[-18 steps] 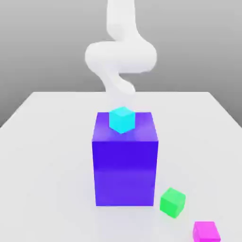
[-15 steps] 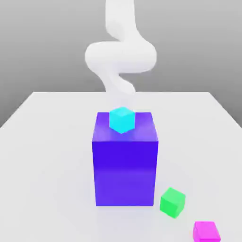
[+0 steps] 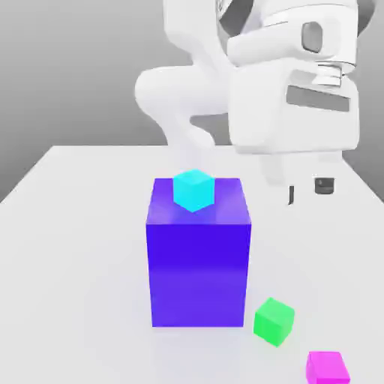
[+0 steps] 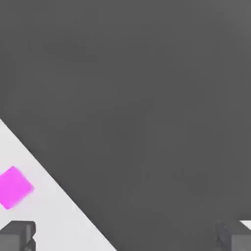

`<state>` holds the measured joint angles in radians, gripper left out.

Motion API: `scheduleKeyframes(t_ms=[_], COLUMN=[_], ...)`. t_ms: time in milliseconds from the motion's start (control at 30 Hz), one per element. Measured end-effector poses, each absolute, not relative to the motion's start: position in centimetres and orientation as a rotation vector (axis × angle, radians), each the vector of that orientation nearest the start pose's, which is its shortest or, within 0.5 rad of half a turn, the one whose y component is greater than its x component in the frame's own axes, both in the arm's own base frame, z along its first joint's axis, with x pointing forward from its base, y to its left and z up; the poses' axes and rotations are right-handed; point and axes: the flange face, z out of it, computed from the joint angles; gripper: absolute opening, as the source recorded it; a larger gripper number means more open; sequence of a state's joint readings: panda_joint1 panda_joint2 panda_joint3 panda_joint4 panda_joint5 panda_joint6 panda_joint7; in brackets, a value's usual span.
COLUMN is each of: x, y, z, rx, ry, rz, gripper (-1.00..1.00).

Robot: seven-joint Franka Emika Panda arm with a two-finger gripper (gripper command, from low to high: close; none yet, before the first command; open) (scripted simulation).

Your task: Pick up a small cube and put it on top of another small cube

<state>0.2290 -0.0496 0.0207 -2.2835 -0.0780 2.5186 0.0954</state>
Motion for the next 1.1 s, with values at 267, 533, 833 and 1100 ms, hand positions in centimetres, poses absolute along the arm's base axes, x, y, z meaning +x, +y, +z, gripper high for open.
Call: scheduleKeyframes(t_ms=[267,533,833,1100], x=[51.2,49.5,49.6,44.9], y=[18.2,20.3,20.4,17.4], z=[25.9,13.4,15.4,22.1], rx=[-3.015,-2.907,-2.906,-3.049], ry=[-0.931,-1.192,-1.193,-0.888], rz=[-0.142,-0.001,0.003,0.001], gripper=[0.0,-1.0,-1.0,-1.0])
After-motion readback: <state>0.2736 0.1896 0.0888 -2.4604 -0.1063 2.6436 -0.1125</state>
